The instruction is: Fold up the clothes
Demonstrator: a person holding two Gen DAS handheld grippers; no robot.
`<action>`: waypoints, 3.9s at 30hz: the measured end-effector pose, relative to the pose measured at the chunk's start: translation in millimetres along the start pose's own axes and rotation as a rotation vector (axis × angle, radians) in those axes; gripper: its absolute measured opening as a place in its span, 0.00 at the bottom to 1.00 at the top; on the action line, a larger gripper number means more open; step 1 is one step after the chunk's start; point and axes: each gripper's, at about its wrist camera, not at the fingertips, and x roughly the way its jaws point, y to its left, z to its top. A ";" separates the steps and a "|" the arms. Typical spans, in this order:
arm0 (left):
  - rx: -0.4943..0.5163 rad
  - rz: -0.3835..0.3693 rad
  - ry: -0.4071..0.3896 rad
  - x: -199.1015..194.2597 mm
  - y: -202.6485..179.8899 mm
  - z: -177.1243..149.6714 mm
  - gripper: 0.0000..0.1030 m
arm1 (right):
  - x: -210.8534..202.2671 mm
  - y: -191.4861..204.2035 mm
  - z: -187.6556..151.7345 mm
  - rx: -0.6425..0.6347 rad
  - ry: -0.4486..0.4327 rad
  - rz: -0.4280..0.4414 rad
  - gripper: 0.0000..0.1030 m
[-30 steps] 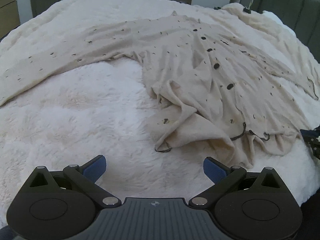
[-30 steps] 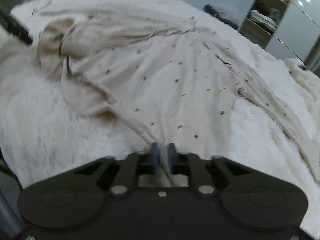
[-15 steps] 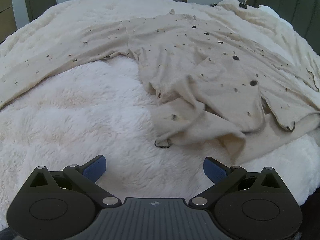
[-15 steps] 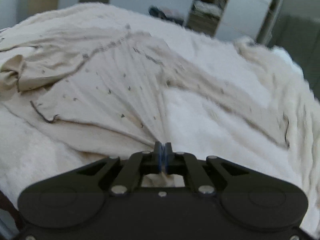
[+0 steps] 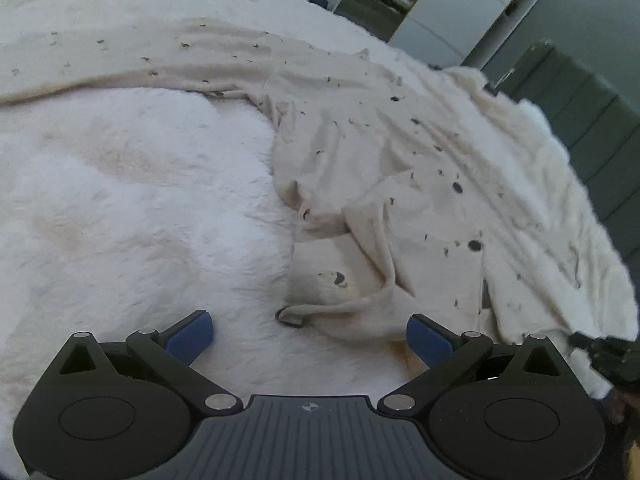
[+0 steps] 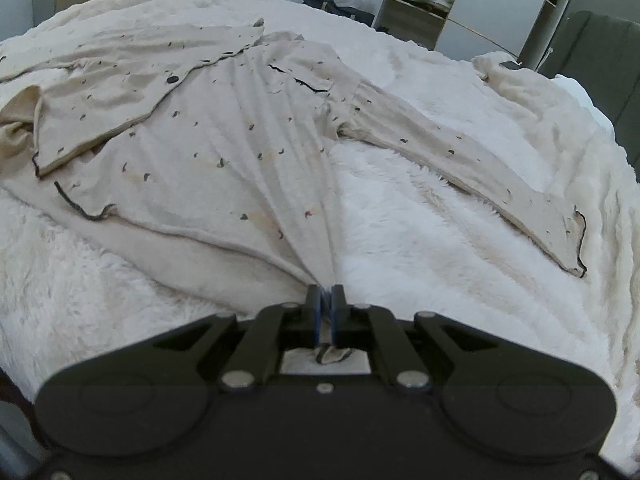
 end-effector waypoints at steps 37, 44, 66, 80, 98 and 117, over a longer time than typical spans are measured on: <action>1.082 0.198 0.003 -25.6 -111.5 -67.3 0.70 | 5.0 61.8 -15.2 -0.613 -0.010 0.048 0.43; 1.193 0.213 0.041 21.4 -128.4 -67.4 0.01 | 9.7 77.3 -1.9 -0.682 -0.027 0.137 0.03; 1.199 -0.082 0.084 4.0 -161.1 -37.7 0.46 | -59.8 113.6 29.4 -0.704 -0.210 0.288 0.48; 1.421 0.037 -0.012 18.1 -179.8 -92.8 0.65 | -5.0 200.2 -25.6 -1.080 -0.438 0.067 0.48; 1.524 0.393 -0.507 55.7 -170.8 -157.0 0.27 | 16.5 204.8 -55.6 -1.002 -0.868 -0.297 0.29; 1.265 0.165 -0.566 -59.6 -175.8 -114.7 0.41 | -50.4 142.4 -25.0 -0.720 -0.840 -0.094 0.47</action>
